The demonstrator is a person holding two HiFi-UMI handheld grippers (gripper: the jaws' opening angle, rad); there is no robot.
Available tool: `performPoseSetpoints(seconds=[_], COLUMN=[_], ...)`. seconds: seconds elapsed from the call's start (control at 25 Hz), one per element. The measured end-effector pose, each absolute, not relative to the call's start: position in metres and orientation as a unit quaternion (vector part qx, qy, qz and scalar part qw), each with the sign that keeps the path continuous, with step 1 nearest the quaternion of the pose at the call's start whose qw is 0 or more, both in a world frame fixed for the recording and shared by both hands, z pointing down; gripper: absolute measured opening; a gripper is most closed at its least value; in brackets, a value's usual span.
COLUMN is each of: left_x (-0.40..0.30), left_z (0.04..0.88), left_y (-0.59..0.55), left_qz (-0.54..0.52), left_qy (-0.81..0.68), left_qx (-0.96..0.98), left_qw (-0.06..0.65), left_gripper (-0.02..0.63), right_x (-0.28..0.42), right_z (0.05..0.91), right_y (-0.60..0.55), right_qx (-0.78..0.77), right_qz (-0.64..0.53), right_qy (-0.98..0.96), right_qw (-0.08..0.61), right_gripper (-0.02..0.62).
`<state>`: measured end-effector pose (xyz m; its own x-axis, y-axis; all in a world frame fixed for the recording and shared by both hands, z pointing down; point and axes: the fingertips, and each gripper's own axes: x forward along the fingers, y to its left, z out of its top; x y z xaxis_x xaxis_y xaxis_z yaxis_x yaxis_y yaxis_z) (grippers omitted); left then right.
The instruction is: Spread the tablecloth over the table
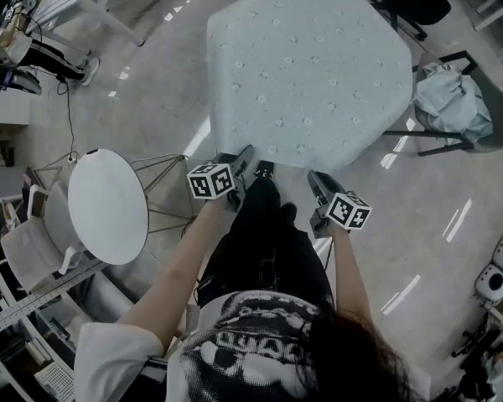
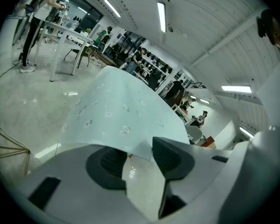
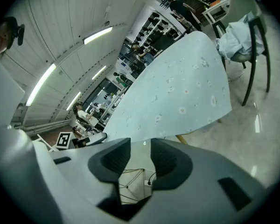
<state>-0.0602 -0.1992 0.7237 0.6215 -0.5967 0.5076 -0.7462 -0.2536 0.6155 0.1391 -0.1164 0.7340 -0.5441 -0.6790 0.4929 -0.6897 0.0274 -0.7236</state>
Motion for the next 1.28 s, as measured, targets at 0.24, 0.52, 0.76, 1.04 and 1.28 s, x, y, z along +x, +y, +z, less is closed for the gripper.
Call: performPoseSetpoints(seconds=[0.24, 0.52, 0.76, 1.04, 1.28], left_x=[-0.062, -0.062, -0.047, -0.050, -0.031], left_z=[0.722, 0.677, 0.618, 0.560, 0.529], left_y=[-0.160, -0.130, -0.124, -0.099, -0.089], left_qz=[0.113, 0.105, 0.088, 0.062, 0.024], left_qy=[-0.412, -0.399, -0.400, -0.395, -0.378], left_qx=[0.792, 0.819, 0.849, 0.858, 0.865], left_qw=[0.437, 0.398, 0.335, 0.322, 0.329], left_gripper=[0.163, 0.140, 0.133, 0.124, 0.115], right_x=[0.138, 0.134, 0.134, 0.105, 0.102], right_z=[0.717, 0.663, 0.616, 0.554, 0.528], right_y=[-0.093, -0.084, -0.081, -0.069, -0.063], right_qx=[0.473, 0.459, 0.443, 0.415, 0.406], right_qz=[0.501, 0.462, 0.431, 0.412, 0.388], right_qy=[-0.725, -0.759, -0.784, -0.806, -0.823], right_qw=[0.008, -0.025, -0.048, -0.092, -0.089], right_gripper=[0.104, 0.101, 0.086, 0.086, 0.086])
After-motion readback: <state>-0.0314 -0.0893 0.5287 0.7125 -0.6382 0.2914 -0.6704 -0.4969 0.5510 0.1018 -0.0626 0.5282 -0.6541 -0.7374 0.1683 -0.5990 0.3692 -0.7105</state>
